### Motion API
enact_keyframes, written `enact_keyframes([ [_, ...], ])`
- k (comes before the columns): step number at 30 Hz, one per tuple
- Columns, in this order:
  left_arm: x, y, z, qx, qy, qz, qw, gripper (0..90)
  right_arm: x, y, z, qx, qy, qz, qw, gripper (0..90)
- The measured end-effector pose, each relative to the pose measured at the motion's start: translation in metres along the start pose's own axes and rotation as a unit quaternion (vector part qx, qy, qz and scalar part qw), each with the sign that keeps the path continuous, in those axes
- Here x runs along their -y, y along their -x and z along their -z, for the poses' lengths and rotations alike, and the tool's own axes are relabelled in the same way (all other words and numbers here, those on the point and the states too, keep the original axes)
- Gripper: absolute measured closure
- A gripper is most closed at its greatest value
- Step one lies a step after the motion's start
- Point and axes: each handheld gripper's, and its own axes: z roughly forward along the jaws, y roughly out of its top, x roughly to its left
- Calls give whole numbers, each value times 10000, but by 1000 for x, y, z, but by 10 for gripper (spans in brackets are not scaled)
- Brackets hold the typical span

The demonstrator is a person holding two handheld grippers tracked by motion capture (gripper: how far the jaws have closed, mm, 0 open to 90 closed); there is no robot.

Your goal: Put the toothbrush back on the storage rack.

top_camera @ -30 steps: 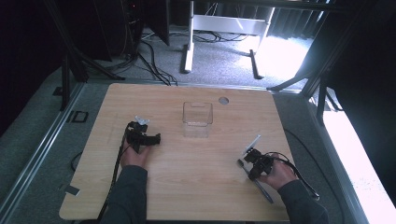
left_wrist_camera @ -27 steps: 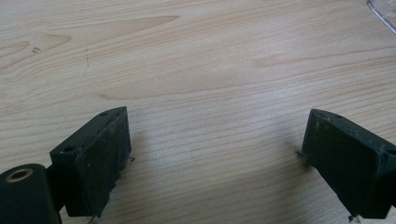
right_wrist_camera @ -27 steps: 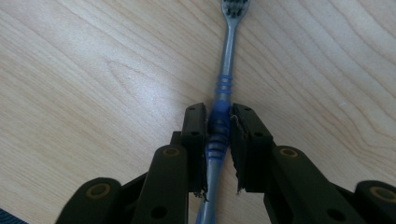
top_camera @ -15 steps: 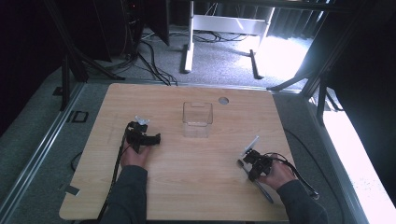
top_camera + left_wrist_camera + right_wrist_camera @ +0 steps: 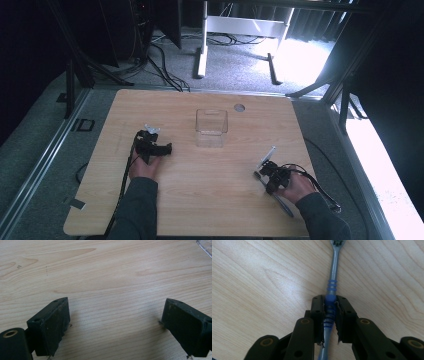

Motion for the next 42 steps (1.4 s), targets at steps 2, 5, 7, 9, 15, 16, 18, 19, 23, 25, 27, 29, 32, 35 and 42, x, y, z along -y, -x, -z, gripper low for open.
enact_keyframes([
  [2, 0, 0, 0, -1, 0, -1, 10000, 82, 0, -1, 0, 53, 36, 29, 10000, 780],
  [5, 0, 0, 0, 0, 0, 0, 10000, 82, 2, 0, 1, 18, 109, -36, 9999, 781],
  [7, 0, 0, 0, -1, -1, -1, 10000, 82, 3, 1, 1, 16, 132, -60, 9999, 781],
  [9, 0, 0, 0, -1, 0, 0, 10000, 82, 3, 2, 3, 13, 167, -94, 9998, 781],
  [15, 0, 0, 0, 0, 0, -1, 10000, 82, 7, 7, 15, -84, 412, -189, 9989, 781],
  [16, 0, 0, 0, 0, 0, -1, 10000, 82, 7, 8, 16, -83, 433, -201, 9988, 781],
  [18, 0, 0, 0, 0, 0, 0, 10000, 83, 7, 9, 18, -99, 466, -227, 9986, 781],
  [19, 0, 0, 0, 0, -1, -1, 10000, 82, 7, 9, 18, -107, 491, -236, 9985, 781],
  [23, 0, 0, 0, 0, 0, -1, 10000, 83, 8, 12, 23, -151, 656, -335, 9972, 781],
  [25, 0, 0, 0, -1, -1, -1, 10000, 82, 8, 13, 25, -169, 727, -372, 9965, 781],
  [27, 0, 0, 0, -1, 0, -1, 10000, 82, 8, 14, 28, -179, 806, -397, 9958, 781],
  [29, 0, 0, 0, -1, 0, 0, 10000, 82, 8, 14, 31, -195, 871, -422, 9951, 781],
  [32, 0, 0, 0, -1, 0, 0, 10000, 83, 8, 15, 35, -197, 973, -430, 9941, 781],
  [35, 0, 0, 0, 0, 0, -1, 10000, 82, 8, 14, 37, -204, 1040, -427, 9935, 781],
  [42, 0, 0, 0, -1, -1, -2, 10000, 82, 4, 12, 43, -211, 1305, -463, 9901, 781],
])
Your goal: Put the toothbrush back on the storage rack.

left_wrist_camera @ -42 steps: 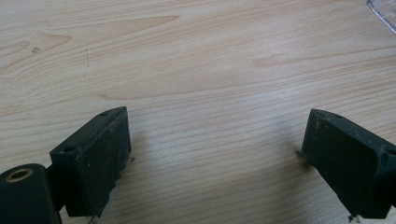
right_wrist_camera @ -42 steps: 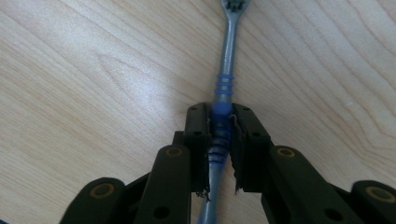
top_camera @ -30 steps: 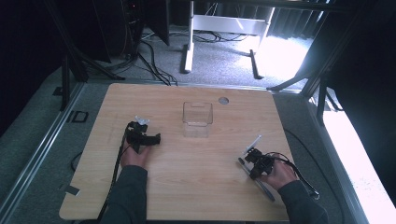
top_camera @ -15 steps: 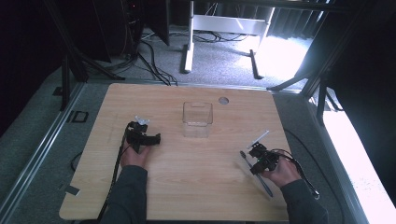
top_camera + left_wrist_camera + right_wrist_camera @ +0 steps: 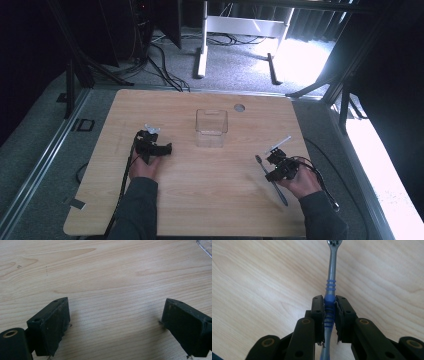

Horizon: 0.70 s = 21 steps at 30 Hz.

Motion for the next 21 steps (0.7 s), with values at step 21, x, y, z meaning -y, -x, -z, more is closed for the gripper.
enact_keyframes([
  [21, 0, 0, 0, 0, 1, 1, 10000, 82, -8, -5, 13, 8, 596, -44, 9982, 781],
])
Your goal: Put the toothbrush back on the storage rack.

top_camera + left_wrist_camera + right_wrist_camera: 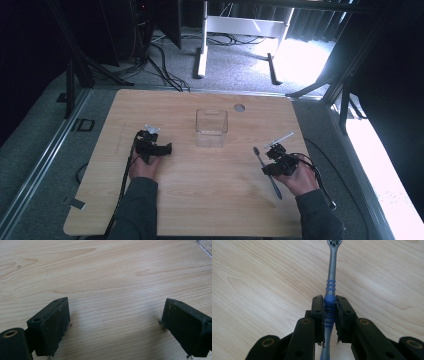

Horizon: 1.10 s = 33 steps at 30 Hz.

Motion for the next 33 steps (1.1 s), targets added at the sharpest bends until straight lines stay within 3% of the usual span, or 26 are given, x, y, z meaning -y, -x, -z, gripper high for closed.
enact_keyframes([
  [21, 0, 0, 0, 1, 1, 0, 10000, 82, -4, -2, 9, -51, 470, 2, 9989, 781],
  [33, 0, 0, 0, 2, 0, 1, 10000, 83, -9, -5, 20, -7, 917, -5, 9958, 781],
])
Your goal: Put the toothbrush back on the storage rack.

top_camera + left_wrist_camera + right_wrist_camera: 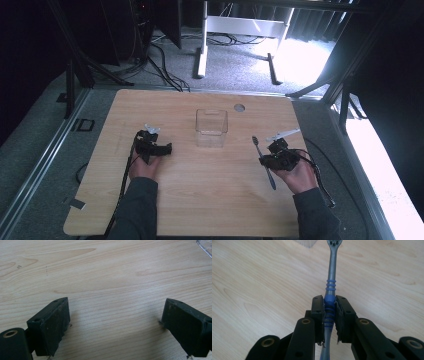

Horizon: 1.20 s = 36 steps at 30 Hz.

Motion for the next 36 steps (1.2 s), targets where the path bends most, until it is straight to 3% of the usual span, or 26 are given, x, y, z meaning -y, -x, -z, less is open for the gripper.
enact_keyframes([
  [15, 0, 0, 0, 0, 1, 0, 10000, 82, -6, -4, 6, -26, 431, -65, 9990, 781],
  [36, 0, 0, 0, -1, 0, 0, 10000, 82, -17, -12, 15, -50, 960, -109, 9953, 781],
])
